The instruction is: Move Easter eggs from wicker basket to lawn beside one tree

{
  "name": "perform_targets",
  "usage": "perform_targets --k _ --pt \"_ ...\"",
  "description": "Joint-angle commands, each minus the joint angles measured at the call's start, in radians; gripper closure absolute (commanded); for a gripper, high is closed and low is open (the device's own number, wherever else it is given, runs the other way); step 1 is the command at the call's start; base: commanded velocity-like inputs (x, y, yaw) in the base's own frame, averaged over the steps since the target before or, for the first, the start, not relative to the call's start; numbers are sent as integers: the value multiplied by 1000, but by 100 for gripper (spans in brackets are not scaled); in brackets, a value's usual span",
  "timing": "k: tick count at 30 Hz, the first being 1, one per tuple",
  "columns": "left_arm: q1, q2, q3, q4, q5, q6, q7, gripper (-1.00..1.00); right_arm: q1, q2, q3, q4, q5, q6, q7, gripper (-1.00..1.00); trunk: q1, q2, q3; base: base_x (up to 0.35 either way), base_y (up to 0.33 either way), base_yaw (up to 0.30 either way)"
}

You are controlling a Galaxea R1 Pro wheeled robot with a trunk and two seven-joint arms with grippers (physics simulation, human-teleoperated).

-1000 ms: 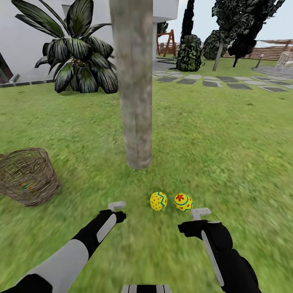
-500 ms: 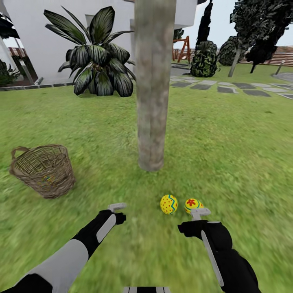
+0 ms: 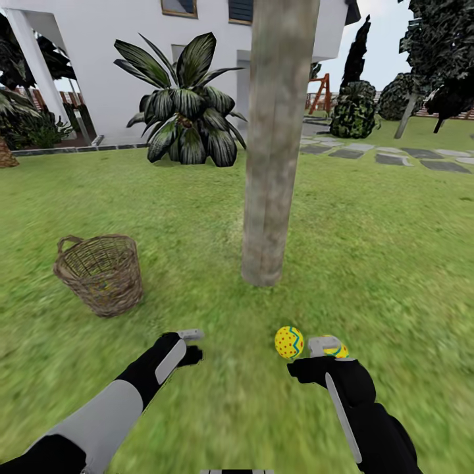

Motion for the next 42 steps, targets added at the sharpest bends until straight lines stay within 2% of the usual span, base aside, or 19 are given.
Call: perform_targets --k 1,5,14,22,27,33,42 --pt "-6 1 -3 2 11 12 10 -100 0 0 0 -1 9 5 7 -100 -1 0 2 0 0 209" --pt "-21 6 10 30 11 45 14 -100 0 1 0 -1 9 5 7 -100 -2 1 13 0 0 205" --pt "-87 8 33 188 12 70 26 -100 0 -1 1 -1 10 5 7 -100 -6 3 45 0 0 62" --pt "-92 7 35 205 11 72 42 -100 0 0 10 -2 9 5 7 -100 -10 5 76 0 0 4" --pt "-92 7 36 206 11 72 44 -100 0 16 33 -2 10 5 6 -100 -12 6 95 0 0 0" --pt "-92 7 36 207 11 72 45 -100 0 22 45 -3 10 5 6 -100 -15 8 118 0 0 0" --pt "-92 7 36 207 11 72 44 -100 0 24 49 -2 11 5 6 -100 -50 71 144 0 0 64"
